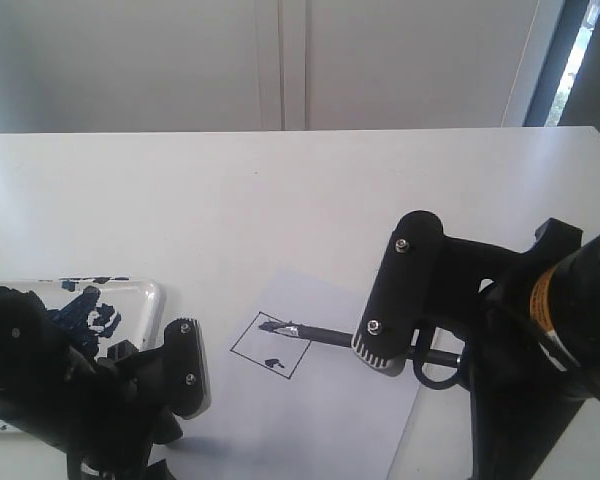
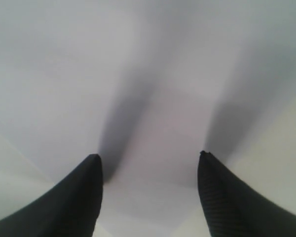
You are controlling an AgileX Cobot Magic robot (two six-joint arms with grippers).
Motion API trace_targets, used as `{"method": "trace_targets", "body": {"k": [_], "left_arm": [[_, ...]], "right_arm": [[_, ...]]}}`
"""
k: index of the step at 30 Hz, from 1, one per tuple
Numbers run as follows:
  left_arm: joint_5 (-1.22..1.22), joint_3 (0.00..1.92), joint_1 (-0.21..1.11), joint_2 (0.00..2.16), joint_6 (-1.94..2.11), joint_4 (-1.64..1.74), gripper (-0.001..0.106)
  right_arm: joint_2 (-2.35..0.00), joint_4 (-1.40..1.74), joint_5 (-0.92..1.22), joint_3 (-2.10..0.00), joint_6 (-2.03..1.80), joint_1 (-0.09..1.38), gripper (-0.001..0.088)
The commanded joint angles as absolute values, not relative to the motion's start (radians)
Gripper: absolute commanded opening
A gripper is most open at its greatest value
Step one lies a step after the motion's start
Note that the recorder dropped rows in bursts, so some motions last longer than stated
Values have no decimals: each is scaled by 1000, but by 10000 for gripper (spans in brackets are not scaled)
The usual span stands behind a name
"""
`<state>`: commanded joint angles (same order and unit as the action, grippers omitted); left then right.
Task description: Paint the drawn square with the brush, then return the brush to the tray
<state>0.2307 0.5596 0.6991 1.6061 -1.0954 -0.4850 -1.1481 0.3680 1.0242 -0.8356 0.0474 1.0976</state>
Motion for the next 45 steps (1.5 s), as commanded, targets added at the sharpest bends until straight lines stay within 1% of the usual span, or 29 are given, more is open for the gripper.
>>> {"method": "trace_targets", "body": {"k": [3, 7, 36, 45], "left_arm": [[204, 560, 699, 1606, -1052, -485, 614], [194, 560, 699, 1606, -1054, -483, 570], [188, 560, 699, 1606, -1054, -438, 563], [190, 560, 699, 1606, -1053, -438, 563]], "right_arm": [[-1148, 364, 1024, -836, 47, 1098, 0], [-1148, 364, 1026, -836, 47, 1098, 0], [-1171, 358, 997, -836, 74, 1098, 0], [-1220, 323, 959, -836, 93, 1098, 0]]}}
